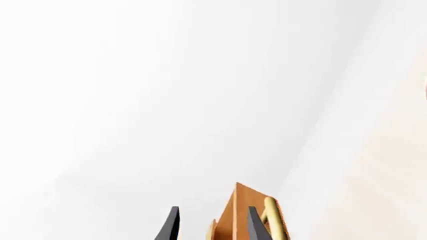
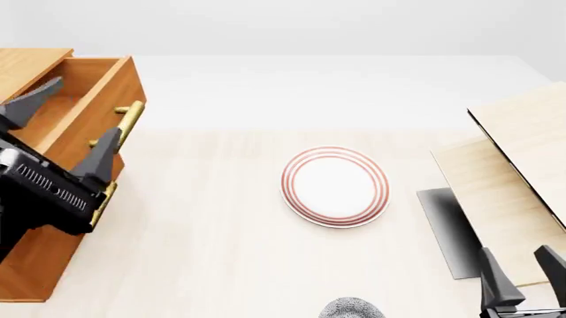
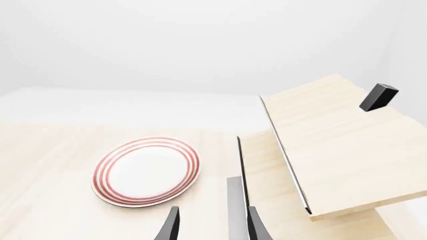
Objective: Open the top drawer of the cabinet and put the bowl in it.
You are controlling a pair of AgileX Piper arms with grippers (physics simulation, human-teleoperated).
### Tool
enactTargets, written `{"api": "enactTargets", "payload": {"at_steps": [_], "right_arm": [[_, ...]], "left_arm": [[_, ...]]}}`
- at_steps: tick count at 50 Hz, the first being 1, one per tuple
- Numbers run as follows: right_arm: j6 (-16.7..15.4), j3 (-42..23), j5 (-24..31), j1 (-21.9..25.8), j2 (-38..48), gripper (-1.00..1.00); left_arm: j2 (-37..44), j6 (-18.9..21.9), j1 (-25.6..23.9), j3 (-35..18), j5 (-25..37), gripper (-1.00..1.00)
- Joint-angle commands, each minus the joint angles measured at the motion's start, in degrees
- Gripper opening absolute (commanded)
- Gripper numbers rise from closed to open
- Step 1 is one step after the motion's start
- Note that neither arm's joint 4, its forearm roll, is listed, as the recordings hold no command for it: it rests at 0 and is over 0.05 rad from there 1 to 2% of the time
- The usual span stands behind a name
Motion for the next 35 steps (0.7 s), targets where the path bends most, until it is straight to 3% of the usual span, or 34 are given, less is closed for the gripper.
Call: {"api": "enactTargets", "payload": {"at_steps": [1,6,10,12,18,21,23,35], "right_arm": [[-0.1,0.0,-0.1,0.0,0.0,1.00],[-0.1,0.0,-0.2,0.0,0.2,1.00],[-0.1,0.0,-0.1,0.1,0.1,1.00],[-0.1,0.0,0.0,0.1,0.1,1.00],[-0.2,0.0,0.0,0.1,0.1,1.00],[-0.2,0.0,0.0,0.1,0.1,1.00],[-0.2,0.0,0.0,0.1,0.1,1.00],[-0.2,0.0,-0.1,0.1,0.2,1.00]], "left_arm": [[-6.1,-18.8,3.4,-10.1,24.3,1.00],[-4.7,-24.6,6.9,-15.0,31.7,1.00],[-0.1,-32.6,7.4,-21.2,37.7,1.00],[-0.2,-31.3,10.1,-20.2,38.7,1.00],[5.4,-38.9,9.8,-26.5,42.6,1.00],[6.8,-36.9,10.7,-26.6,42.3,1.00],[9.7,-41.4,9.0,-30.5,44.0,1.00],[14.4,-49.7,12.5,-40.3,52.2,1.00]]}}
